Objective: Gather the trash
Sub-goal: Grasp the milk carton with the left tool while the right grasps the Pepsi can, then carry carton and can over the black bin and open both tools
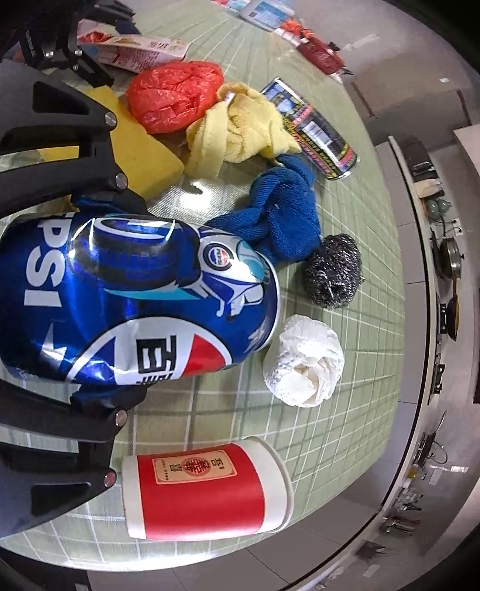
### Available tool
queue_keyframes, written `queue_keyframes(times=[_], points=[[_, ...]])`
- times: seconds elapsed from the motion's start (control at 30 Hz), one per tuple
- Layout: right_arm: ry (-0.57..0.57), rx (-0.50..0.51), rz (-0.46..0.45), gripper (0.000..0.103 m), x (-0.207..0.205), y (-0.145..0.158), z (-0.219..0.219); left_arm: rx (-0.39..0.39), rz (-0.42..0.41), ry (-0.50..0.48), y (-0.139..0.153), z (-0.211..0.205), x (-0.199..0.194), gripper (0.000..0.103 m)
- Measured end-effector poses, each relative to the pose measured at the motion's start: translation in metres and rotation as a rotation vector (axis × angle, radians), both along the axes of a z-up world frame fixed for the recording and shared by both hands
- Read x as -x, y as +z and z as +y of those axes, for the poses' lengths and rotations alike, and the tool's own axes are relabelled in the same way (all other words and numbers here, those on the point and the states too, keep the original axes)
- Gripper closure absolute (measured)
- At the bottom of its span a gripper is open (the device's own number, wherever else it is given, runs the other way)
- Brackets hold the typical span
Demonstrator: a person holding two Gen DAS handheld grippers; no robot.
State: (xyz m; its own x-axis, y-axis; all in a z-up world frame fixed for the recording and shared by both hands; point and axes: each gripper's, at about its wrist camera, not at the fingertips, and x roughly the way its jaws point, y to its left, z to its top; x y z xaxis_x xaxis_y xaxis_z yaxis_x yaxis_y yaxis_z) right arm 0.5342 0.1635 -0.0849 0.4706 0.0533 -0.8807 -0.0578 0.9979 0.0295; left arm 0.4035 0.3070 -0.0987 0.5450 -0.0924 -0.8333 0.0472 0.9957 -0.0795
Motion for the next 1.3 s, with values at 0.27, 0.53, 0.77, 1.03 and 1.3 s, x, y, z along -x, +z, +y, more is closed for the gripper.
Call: queue_keyframes(times=[0.27, 0.53, 0.77, 1.03, 1.3], points=[[0.018, 0.045, 0.029, 0.033, -0.002, -0.001, 0.004, -0.059, 0.074, 0.028, -0.003, -0.011, -0.009, 0.000], [0.018, 0.008, 0.034, 0.032, 0.002, 0.000, 0.004, -0.027, 0.078, 0.028, 0.001, -0.008, -0.015, 0.002], [0.005, -0.036, -0.005, 0.037, 0.013, 0.002, -0.003, -0.045, 0.032, 0.031, 0.007, 0.007, -0.001, 0.052], [-0.011, -0.084, -0.046, 0.037, 0.030, 0.013, -0.008, 0.026, 0.020, 0.022, 0.014, 0.015, 0.004, 0.053], [-0.098, -0.131, -0.107, 0.037, 0.064, 0.040, -0.034, 0.043, -0.069, -0.094, 0.052, -0.007, 0.017, 0.053]])
